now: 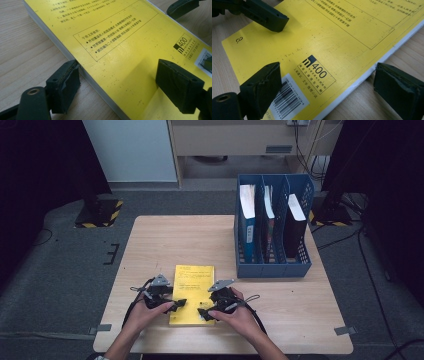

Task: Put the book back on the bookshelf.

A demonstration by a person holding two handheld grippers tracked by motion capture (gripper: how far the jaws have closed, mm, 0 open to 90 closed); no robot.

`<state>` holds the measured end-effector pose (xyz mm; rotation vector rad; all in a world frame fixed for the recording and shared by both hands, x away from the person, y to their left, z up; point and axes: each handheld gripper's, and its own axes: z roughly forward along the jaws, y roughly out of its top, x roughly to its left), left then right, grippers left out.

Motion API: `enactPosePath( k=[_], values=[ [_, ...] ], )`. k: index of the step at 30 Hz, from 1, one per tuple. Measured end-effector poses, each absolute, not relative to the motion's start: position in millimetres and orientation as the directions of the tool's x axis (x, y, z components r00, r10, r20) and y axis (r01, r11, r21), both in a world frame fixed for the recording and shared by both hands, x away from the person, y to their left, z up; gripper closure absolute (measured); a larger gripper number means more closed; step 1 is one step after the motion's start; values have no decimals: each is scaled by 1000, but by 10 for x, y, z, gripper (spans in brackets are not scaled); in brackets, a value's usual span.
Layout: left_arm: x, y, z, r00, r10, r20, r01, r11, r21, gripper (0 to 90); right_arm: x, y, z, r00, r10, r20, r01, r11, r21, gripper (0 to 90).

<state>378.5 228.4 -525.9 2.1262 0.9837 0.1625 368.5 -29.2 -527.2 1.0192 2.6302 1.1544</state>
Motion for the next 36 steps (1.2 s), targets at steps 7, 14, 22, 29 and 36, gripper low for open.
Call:
enactPosePath(
  k=[7,14,22,29,36],
  values=[
    [3816,2231,-5238,685,716,-135,588,-434,683,79,3713,-312,-5315,-762,617,194,552,465,692,53],
    [3849,2216,-5262,672,720,-174,619,-418,665,40,3722,-328,-5320,-771,608,189,541,469,698,58],
    [3844,2175,-5260,690,700,-182,614,-434,659,40,3702,-316,-5328,-762,618,191,546,456,703,53],
    [3865,2198,-5214,650,733,-199,650,-401,646,113,3701,-312,-5333,-764,617,189,543,455,706,47],
    [3847,2193,-5193,661,728,-182,639,-418,646,173,3695,-308,-5338,-761,621,189,543,449,709,46]
  ],
)
